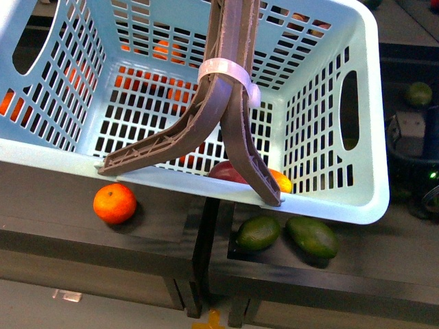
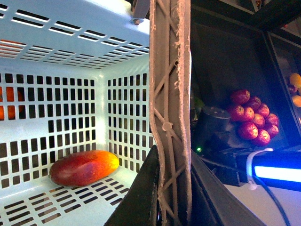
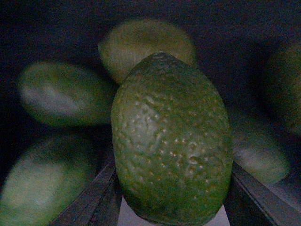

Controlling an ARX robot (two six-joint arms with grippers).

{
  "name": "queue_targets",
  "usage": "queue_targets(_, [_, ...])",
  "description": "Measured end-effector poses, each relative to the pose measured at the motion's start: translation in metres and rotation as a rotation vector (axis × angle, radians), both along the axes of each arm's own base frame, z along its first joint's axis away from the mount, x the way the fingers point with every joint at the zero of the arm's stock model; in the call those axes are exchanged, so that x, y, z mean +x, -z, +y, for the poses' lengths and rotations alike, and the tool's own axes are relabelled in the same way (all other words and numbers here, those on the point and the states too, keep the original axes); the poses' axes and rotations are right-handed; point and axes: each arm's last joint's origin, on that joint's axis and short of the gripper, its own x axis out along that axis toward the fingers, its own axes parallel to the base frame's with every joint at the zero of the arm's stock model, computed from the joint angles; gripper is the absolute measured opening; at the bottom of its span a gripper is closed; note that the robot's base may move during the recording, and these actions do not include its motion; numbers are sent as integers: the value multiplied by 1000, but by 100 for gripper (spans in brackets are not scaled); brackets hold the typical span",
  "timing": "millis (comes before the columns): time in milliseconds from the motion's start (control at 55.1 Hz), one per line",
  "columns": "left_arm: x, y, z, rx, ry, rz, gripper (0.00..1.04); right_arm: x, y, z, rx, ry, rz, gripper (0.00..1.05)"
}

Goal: Pick mango and avocado into basket

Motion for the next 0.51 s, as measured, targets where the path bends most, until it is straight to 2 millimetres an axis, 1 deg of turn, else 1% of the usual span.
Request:
queue_targets(54, [0,0,0,0,0,0,12,2,-19,-3,11,10,-37,51])
queue_targets(91, [0,0,0,0,0,0,12,2,-26,-5,14,13,-51,51])
queue_targets(145, [0,0,0,0,0,0,12,1,-43,-7,26,20,-83,51])
queue_targets(236, [0,0,0,0,0,0,12,-4,-66,-9,47,27,-120,51])
queue_targets(308, [0,0,0,0,0,0,12,-13,-95,-9,76,25,-165,51])
queue_targets(326, [0,0,0,0,0,0,12,-14,-98,-9,79,24,-171,51])
queue_targets(363, [0,0,0,0,0,0,12,-19,-111,-8,93,20,-192,51])
queue_targets(381, [0,0,0,0,0,0,12,-23,-122,-8,100,16,-212,51])
queue_targets(417, [0,0,0,0,0,0,12,-27,-137,-7,111,14,-240,51])
queue_targets(435, [0,0,0,0,0,0,12,-31,-148,-7,118,12,-261,51])
queue_targets(490, [0,0,0,0,0,0,12,-37,-170,-6,135,5,-306,51])
queue_targets(508, [0,0,0,0,0,0,12,-39,-174,-5,137,3,-313,51])
